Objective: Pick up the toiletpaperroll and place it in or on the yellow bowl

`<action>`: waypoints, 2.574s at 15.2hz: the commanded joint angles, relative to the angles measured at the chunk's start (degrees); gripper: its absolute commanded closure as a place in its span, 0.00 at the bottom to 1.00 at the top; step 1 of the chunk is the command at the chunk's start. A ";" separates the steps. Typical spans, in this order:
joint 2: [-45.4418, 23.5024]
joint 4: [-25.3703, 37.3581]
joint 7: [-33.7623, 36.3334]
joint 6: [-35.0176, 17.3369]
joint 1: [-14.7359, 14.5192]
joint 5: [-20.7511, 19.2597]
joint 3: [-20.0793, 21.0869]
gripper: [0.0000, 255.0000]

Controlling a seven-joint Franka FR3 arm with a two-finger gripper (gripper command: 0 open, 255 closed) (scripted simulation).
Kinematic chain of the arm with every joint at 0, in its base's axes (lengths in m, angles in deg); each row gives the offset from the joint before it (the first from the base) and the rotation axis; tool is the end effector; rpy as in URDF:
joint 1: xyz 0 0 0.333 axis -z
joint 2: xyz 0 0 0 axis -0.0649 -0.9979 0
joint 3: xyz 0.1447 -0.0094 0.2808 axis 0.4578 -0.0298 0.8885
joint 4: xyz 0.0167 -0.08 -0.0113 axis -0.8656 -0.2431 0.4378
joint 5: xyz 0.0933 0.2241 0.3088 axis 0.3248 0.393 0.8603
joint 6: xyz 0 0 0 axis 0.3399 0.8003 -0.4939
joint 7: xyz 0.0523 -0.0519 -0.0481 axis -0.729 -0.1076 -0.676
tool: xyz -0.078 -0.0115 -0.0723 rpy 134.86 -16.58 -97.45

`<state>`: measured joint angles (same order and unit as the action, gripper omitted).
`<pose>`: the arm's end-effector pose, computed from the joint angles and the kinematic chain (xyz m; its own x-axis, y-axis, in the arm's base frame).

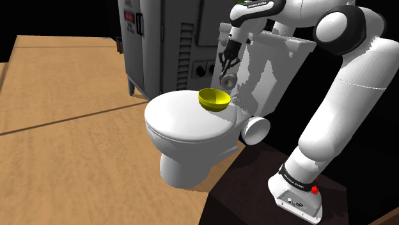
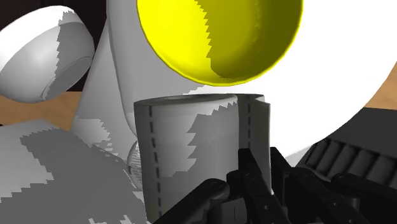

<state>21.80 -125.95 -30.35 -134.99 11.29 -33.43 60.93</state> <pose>0.5362 -0.2466 0.5078 0.3456 -0.9286 -0.1349 -0.9362 -0.3313 -0.1175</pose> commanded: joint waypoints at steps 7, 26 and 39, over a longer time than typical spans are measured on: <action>0.26 6.02 1.15 6.14 0.09 -0.31 -0.07 1.00; 11.70 0.20 17.15 8.81 -7.41 -1.99 7.50 1.00; 12.37 -10.53 15.64 -1.14 -7.49 -1.71 7.66 1.00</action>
<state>34.17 -135.72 -14.50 -135.31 3.77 -35.18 68.63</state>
